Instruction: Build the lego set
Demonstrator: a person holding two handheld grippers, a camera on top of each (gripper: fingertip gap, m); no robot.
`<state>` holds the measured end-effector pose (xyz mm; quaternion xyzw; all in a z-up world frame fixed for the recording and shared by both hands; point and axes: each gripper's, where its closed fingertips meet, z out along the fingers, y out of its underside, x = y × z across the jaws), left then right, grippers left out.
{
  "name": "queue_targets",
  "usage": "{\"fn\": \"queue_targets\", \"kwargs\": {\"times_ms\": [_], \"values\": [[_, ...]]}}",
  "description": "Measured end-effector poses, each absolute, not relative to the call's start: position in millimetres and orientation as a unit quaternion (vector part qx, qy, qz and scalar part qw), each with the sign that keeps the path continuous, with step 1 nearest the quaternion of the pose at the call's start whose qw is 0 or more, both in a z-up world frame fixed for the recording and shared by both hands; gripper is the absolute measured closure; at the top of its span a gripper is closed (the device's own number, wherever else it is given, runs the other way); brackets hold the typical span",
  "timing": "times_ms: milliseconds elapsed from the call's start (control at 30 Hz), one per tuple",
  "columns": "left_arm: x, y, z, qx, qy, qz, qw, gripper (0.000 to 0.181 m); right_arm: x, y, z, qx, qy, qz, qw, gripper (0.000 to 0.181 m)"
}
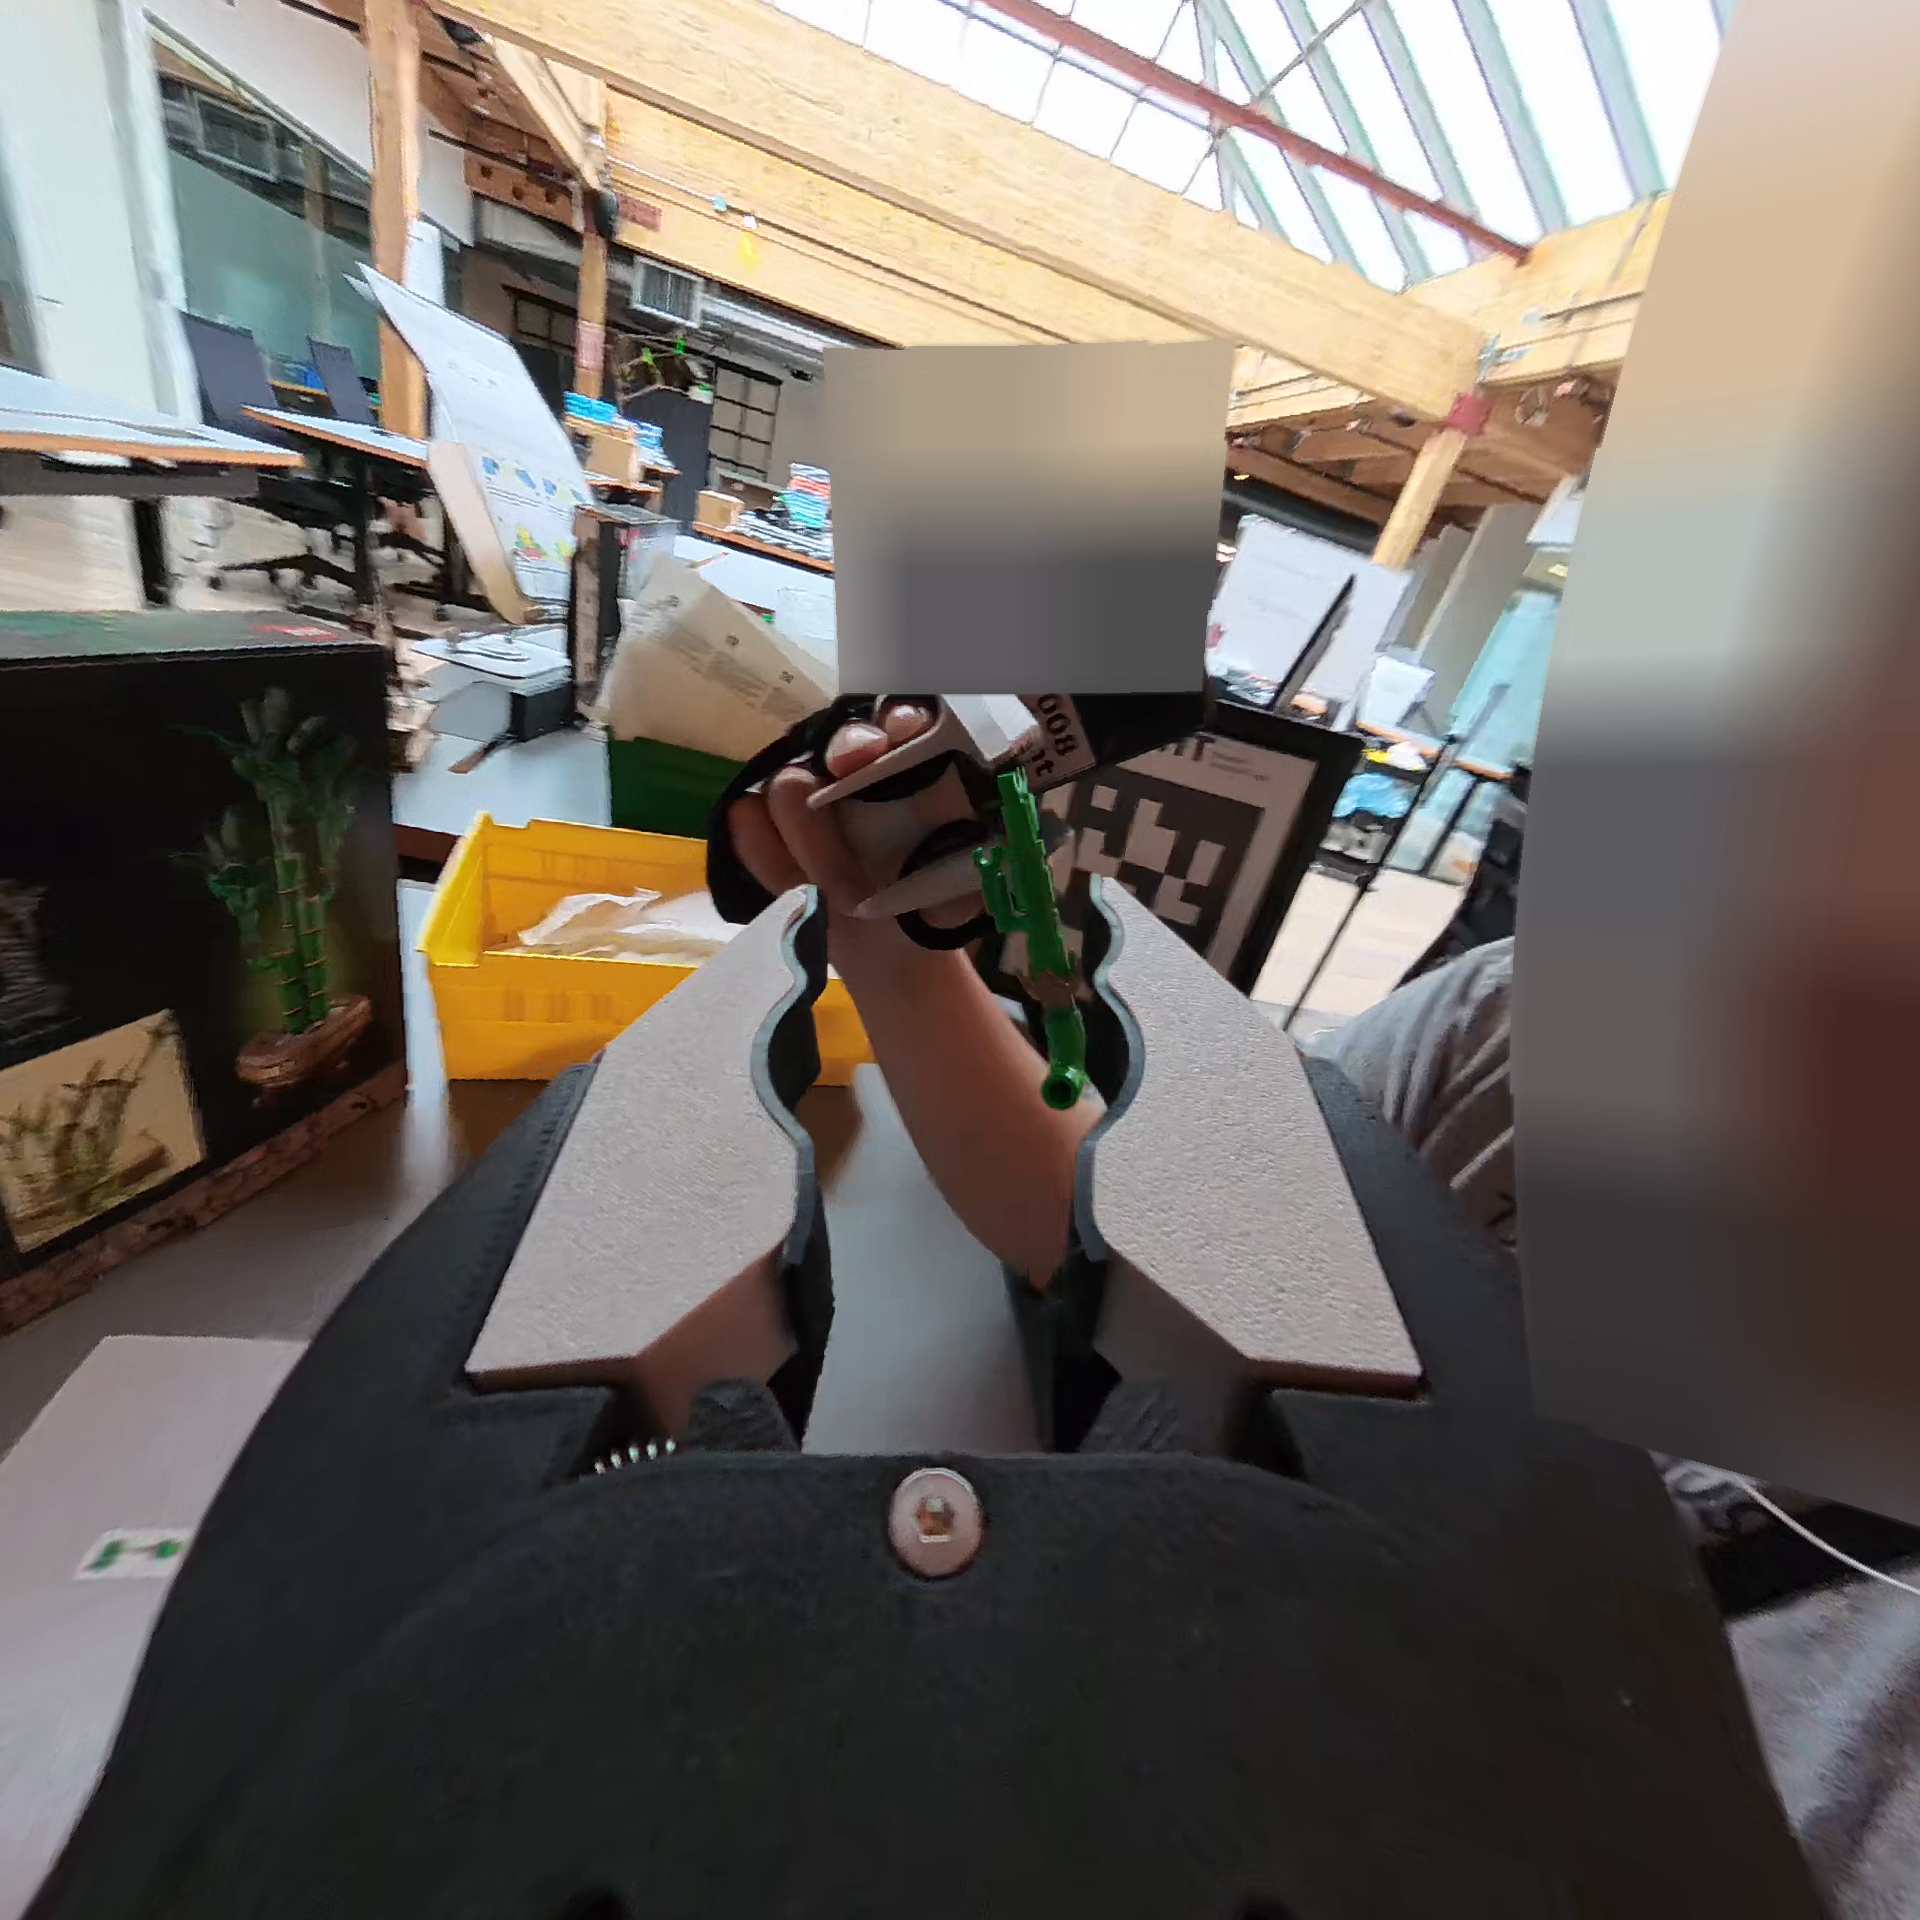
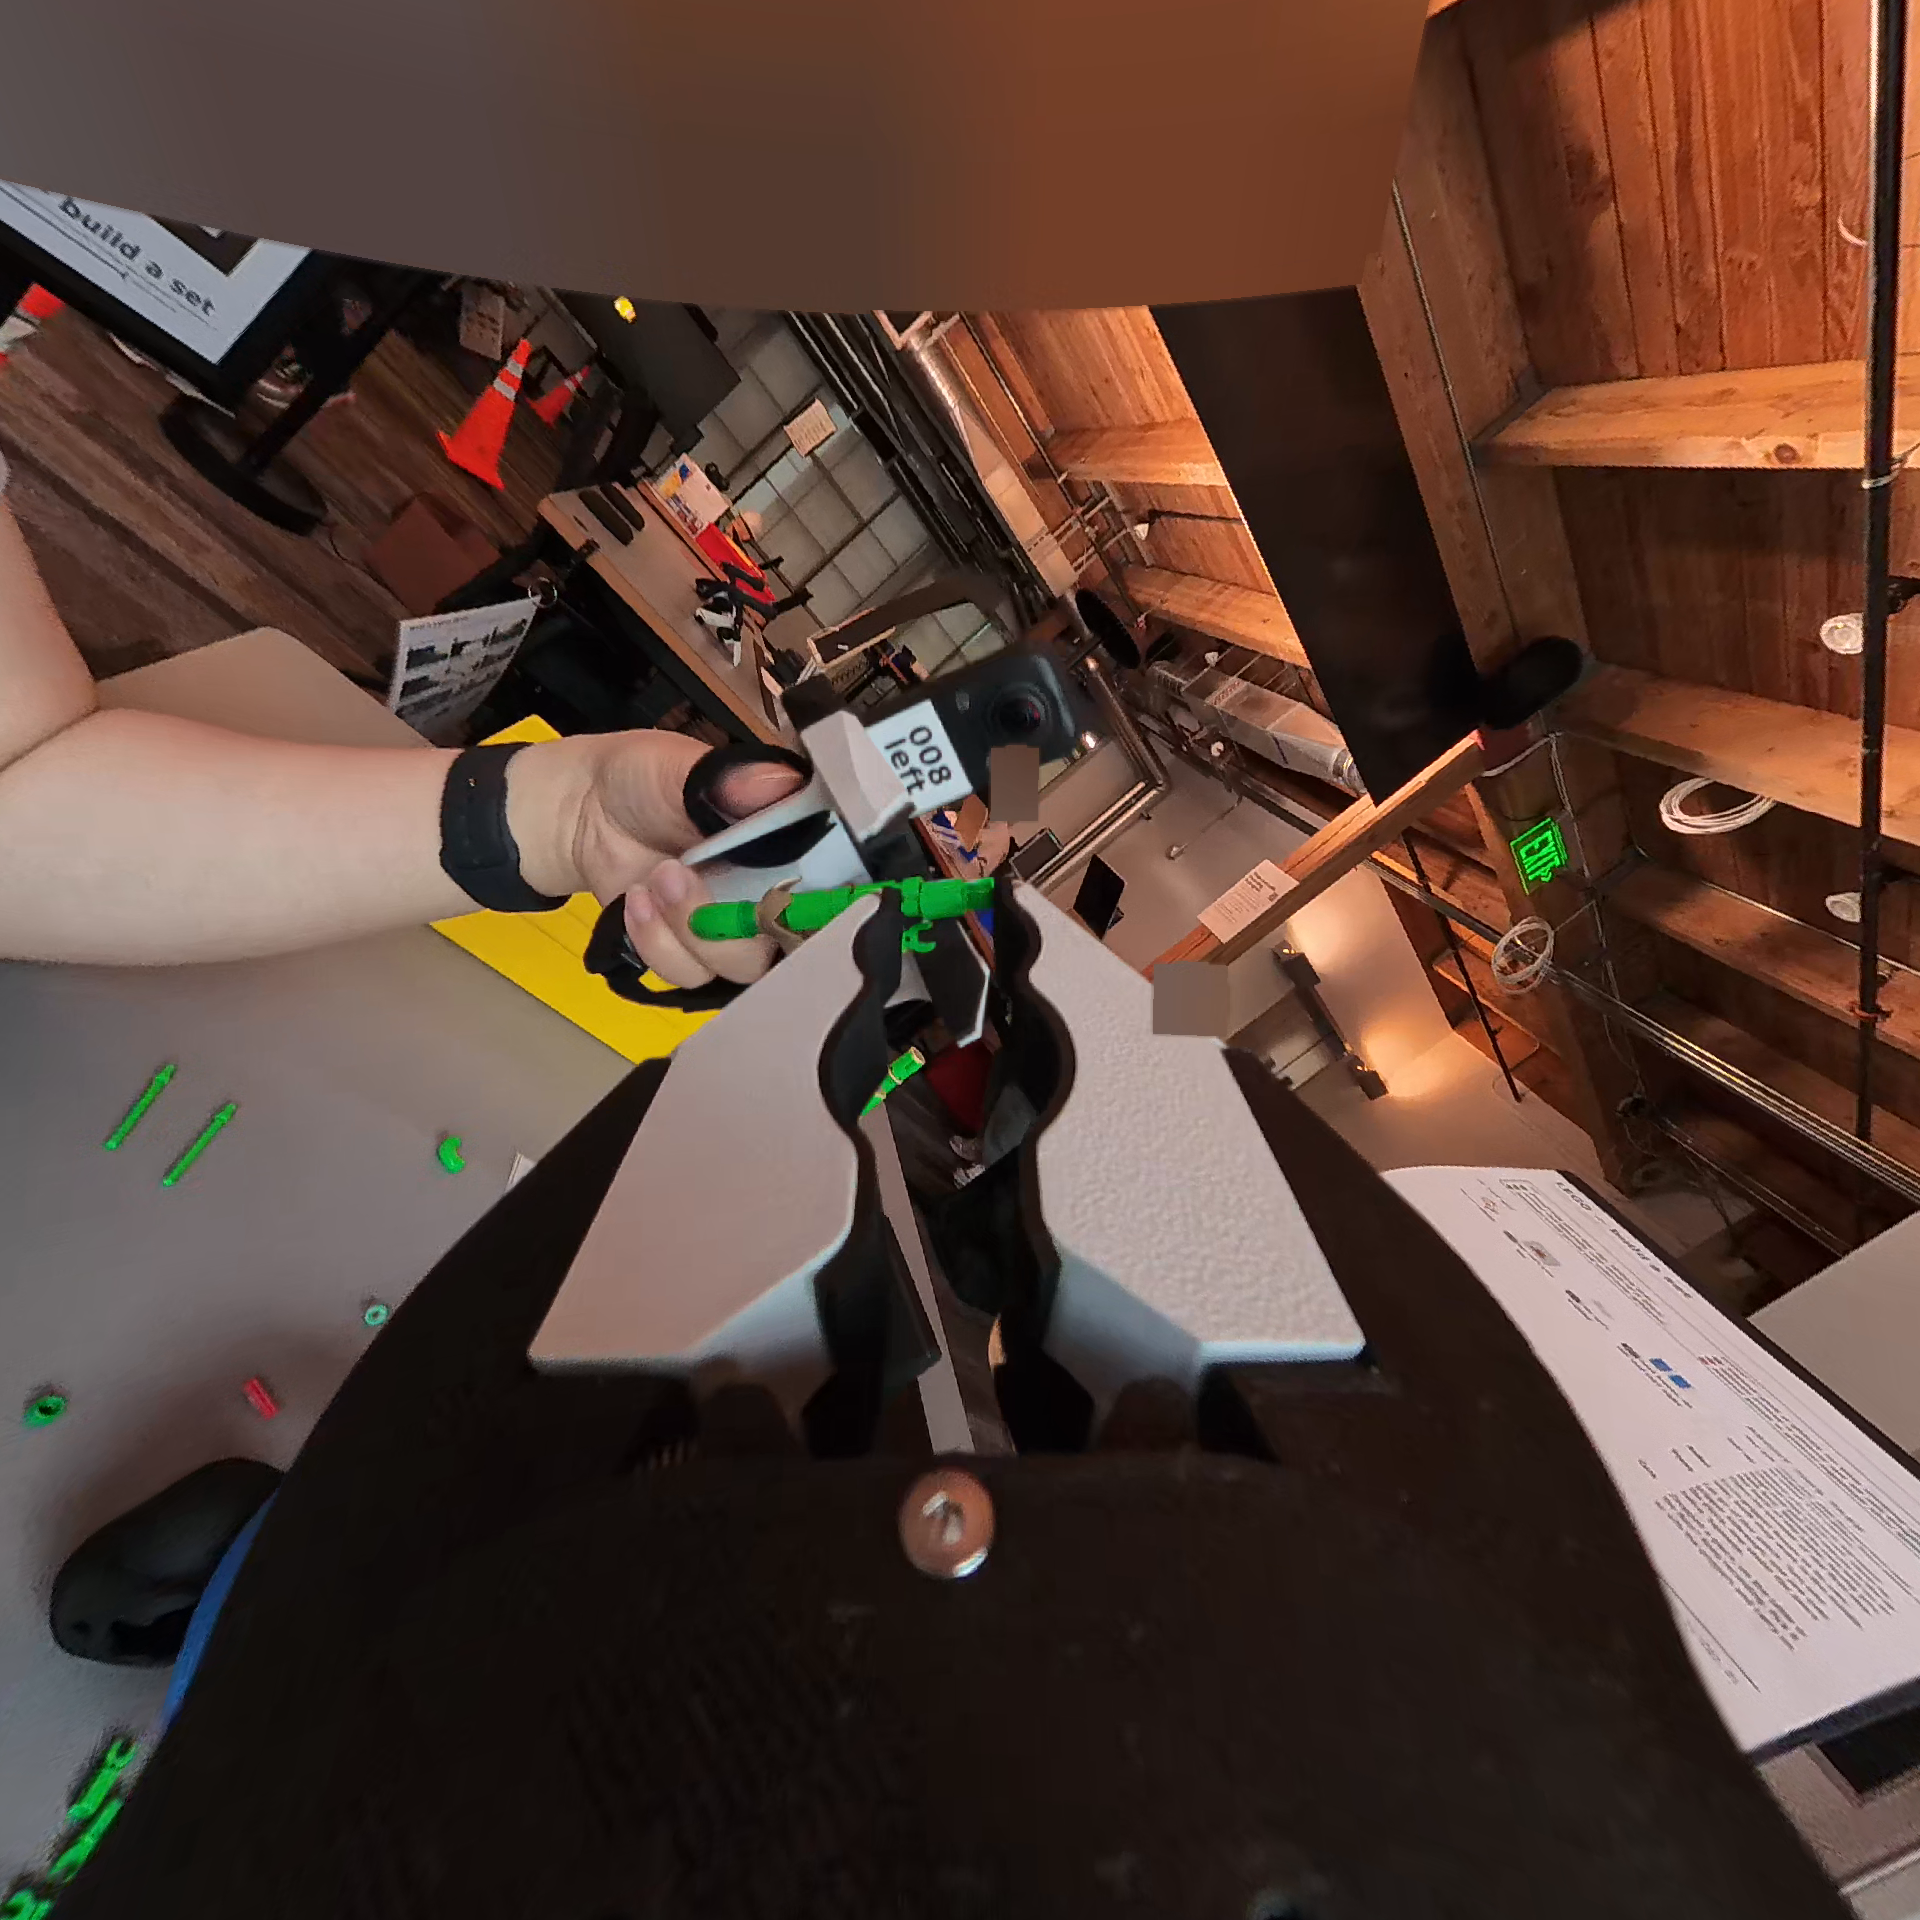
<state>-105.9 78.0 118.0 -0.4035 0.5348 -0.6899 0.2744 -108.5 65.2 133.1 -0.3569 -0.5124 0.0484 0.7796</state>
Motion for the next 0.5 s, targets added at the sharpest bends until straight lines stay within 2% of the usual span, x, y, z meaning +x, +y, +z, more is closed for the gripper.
{"fn": "queue_targets", "kwargs": {"times_ms": [100, 167, 267, 333, 367, 500], "values": [[-104.8, 65.2, 112.9, -0.395, 0.542, -0.710, 0.213, 0.130, -107.8, 60.5, 135.3, -0.345, -0.512, 0.063, 0.784, 0.167], [-102.0, 57.9, 111.5, -0.390, 0.541, -0.722, 0.184, 0.134, -108.0, 57.6, 136.1, -0.337, -0.514, 0.069, 0.786, 0.167], [-101.0, 50.8, 111.2, -0.375, 0.543, -0.735, 0.157, 0.156, -107.5, 56.2, 136.2, -0.330, -0.516, 0.066, 0.788, 0.167], [-100.5, 48.3, 110.2, -0.373, 0.547, -0.735, 0.151, 0.161, -107.1, 57.2, 135.3, -0.330, -0.517, 0.059, 0.787, 0.167], [-101.3, 47.1, 110.6, -0.368, 0.549, -0.735, 0.151, 0.169, -106.8, 58.4, 134.3, -0.333, -0.518, 0.054, 0.786, 0.167], [-98.0, 50.9, 107.8, -0.387, 0.552, -0.719, 0.171, 0.169, -103.6, 63.0, 131.5, -0.346, -0.518, 0.031, 0.782, 0.167]]}}
